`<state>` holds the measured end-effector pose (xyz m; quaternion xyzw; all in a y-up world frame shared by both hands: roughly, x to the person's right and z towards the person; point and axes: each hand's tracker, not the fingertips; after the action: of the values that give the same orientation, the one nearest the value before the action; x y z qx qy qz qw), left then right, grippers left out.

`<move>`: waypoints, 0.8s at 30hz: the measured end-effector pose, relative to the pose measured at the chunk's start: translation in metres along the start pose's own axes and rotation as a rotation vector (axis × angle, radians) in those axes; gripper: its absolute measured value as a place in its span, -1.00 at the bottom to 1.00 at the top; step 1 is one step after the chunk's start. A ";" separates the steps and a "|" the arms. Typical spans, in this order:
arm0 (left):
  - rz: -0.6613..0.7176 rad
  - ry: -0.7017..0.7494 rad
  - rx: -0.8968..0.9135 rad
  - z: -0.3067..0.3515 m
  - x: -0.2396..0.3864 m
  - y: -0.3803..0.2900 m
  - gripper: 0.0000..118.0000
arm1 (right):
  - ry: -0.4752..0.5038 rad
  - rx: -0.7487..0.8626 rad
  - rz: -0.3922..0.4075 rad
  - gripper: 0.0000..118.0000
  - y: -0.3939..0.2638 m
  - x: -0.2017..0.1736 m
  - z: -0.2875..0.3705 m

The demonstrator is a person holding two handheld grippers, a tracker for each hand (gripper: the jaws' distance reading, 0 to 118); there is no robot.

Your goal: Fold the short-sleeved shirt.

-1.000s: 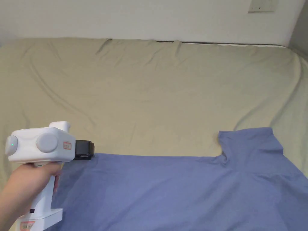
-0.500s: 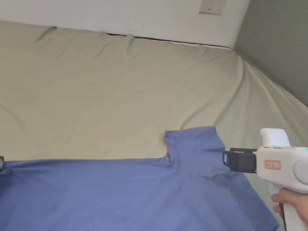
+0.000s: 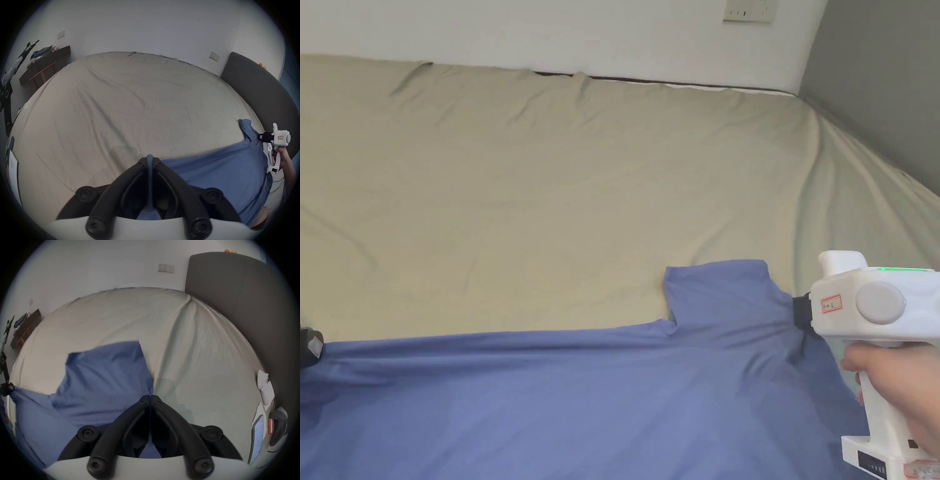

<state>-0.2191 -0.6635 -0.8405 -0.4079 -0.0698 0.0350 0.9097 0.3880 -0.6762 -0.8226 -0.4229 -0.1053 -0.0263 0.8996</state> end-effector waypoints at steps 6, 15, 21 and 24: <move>0.016 -0.036 0.088 0.066 -0.007 0.006 -0.95 | 0.109 0.112 0.003 -0.94 0.007 0.012 0.096; -0.007 -0.097 0.110 0.184 -0.024 -0.074 -0.95 | 0.175 0.173 0.021 -0.94 -0.094 0.045 0.254; -0.012 -0.101 -0.040 0.187 -0.036 -0.170 -0.95 | 0.193 0.016 0.059 -0.94 -0.203 0.051 0.252; 0.025 -0.071 -0.156 0.155 -0.045 -0.210 -0.95 | 0.073 -0.075 0.116 -0.94 -0.243 0.047 0.210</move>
<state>-0.2859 -0.6941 -0.5866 -0.4770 -0.0995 0.0555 0.8715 0.3662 -0.6687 -0.4991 -0.4604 -0.0464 0.0065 0.8865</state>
